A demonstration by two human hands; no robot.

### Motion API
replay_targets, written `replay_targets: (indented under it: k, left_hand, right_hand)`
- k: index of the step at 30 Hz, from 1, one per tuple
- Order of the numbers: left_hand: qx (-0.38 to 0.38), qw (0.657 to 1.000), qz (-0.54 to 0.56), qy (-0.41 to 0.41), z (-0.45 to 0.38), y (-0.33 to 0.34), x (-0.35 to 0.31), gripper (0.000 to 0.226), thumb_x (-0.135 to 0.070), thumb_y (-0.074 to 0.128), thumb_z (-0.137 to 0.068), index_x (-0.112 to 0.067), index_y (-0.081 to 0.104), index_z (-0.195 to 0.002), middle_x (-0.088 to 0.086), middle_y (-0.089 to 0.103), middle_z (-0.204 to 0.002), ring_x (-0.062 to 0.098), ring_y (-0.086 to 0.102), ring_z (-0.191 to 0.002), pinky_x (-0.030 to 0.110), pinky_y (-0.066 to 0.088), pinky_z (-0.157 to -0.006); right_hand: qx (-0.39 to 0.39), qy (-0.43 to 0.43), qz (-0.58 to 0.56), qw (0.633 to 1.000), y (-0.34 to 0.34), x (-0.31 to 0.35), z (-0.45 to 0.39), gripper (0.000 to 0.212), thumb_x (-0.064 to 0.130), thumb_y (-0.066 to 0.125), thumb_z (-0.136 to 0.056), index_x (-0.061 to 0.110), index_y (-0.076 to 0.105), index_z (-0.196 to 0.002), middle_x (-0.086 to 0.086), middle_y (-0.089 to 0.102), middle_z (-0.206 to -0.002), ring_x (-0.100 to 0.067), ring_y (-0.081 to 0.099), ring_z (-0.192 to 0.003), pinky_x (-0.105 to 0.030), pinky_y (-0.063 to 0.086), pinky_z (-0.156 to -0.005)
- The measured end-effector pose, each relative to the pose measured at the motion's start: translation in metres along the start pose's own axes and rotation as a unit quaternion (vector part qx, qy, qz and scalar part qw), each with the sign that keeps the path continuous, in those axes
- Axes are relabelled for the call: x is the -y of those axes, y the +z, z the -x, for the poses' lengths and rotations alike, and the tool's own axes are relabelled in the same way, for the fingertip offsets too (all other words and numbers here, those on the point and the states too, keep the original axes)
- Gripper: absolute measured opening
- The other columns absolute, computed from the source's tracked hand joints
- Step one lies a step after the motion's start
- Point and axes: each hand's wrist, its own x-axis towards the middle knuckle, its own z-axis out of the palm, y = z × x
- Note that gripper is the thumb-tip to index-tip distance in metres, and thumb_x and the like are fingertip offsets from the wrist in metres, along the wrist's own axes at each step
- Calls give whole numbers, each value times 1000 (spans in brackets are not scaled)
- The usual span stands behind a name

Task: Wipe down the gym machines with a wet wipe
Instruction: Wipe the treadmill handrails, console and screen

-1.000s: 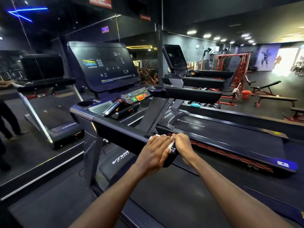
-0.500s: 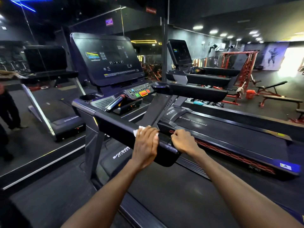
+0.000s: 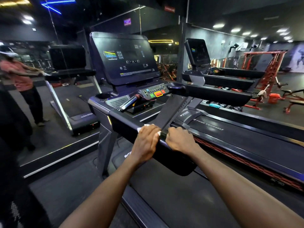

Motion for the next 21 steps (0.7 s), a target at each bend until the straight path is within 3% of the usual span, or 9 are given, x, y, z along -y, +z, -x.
replay_targets:
  k: [2, 4, 7, 11, 16, 20, 21]
  left_hand:
    - [-13, 998, 6, -69, -7, -2, 15, 45, -28, 23, -105, -10, 64, -113, 4, 62, -118, 27, 56, -115, 41, 37, -105]
    - [18, 1000, -1, -16, -3, 7, 16, 49, -30, 22, -106, -7, 63, -119, 7, 62, -124, 27, 53, -121, 46, 36, -108]
    - [25, 997, -1, 72, 4, 5, 26, 45, -27, 28, -105, -5, 61, -125, 7, 60, -131, 23, 51, -126, 39, 32, -113]
    - [-56, 997, 25, -57, -14, -8, 77, 40, -27, 27, -105, -12, 64, -111, 0, 61, -116, 23, 56, -112, 38, 37, -104]
    - [21, 994, 4, 108, -10, 0, 94, 44, -27, 26, -105, -8, 63, -120, 5, 61, -124, 25, 54, -118, 40, 36, -108]
    - [-42, 998, 17, -43, -27, -14, 138, 36, -24, 28, -104, -16, 63, -106, 0, 60, -107, 24, 57, -101, 43, 41, -96]
    - [-40, 998, 19, -37, -27, -12, 138, 36, -24, 29, -103, -15, 63, -106, 1, 61, -108, 24, 57, -102, 45, 41, -96]
  right_hand:
    - [4, -2, 1, 1000, 3, 9, -6, 33, 26, 39, -96, 11, 58, -118, -20, 57, -130, -42, 54, -119, -47, 45, -93]
    - [5, -2, 3, 1000, 6, 19, -17, 33, 27, 40, -96, 12, 58, -119, -19, 57, -131, -42, 54, -120, -46, 45, -94]
    - [17, 5, 6, 1000, 7, 26, -25, 35, 29, 41, -97, 11, 57, -123, -20, 55, -133, -43, 52, -122, -47, 44, -96]
    - [19, 22, -1, 1000, 17, 44, -50, 36, 27, 35, -99, 11, 56, -124, -20, 54, -135, -43, 51, -124, -49, 43, -98]
    - [26, 33, 7, 999, 21, 67, -76, 35, 25, 37, -97, 12, 56, -123, -19, 55, -135, -42, 51, -124, -47, 43, -97]
    - [32, 27, 6, 999, 26, 87, -89, 35, 27, 36, -99, 11, 56, -124, -21, 54, -135, -44, 51, -124, -49, 43, -97]
    - [33, 26, 8, 999, 29, 91, -93, 35, 28, 37, -99, 11, 55, -124, -21, 54, -135, -44, 51, -124, -49, 43, -97]
